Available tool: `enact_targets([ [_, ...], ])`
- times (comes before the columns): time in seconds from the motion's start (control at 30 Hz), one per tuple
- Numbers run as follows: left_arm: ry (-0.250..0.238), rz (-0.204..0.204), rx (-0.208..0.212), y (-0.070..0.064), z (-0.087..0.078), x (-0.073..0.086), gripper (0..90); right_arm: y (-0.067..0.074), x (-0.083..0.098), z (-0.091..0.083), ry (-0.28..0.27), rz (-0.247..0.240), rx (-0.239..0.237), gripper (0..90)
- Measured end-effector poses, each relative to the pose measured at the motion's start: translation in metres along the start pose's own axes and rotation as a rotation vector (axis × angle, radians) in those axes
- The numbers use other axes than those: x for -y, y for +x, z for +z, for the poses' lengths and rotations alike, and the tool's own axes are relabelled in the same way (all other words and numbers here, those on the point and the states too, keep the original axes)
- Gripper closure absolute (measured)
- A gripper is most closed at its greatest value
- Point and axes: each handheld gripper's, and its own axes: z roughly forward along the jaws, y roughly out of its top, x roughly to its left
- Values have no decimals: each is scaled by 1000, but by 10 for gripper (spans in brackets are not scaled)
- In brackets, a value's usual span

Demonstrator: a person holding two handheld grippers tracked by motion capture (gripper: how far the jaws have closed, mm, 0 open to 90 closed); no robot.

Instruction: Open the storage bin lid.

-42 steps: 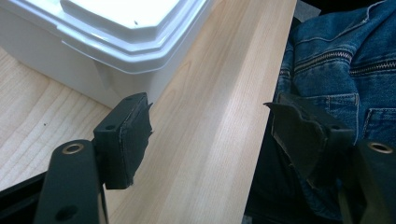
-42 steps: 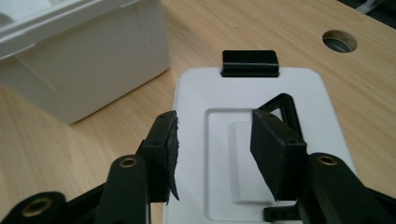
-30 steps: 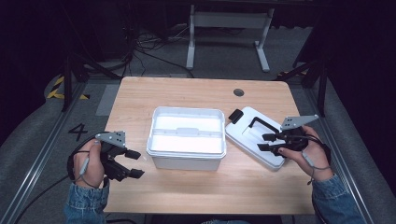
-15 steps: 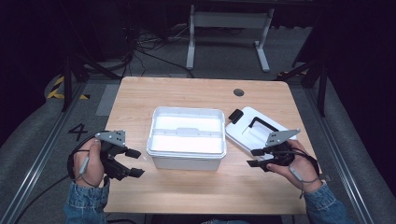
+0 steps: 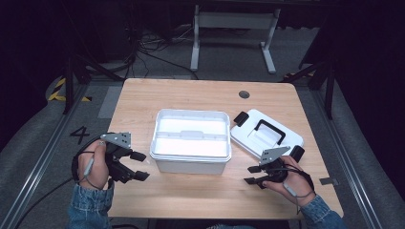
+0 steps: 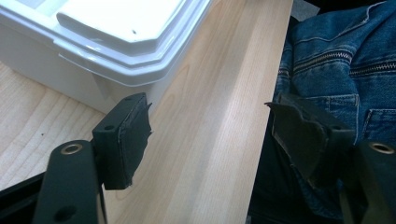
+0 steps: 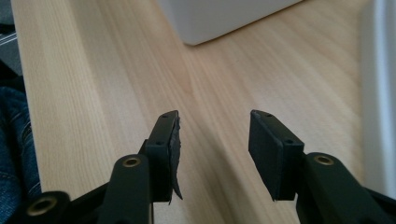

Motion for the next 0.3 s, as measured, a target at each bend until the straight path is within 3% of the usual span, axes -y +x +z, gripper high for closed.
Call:
enact_targets([
  [0.3, 4, -6, 1, 1, 0, 0, 281, 4, 0, 7, 29, -10, -29, 533],
])
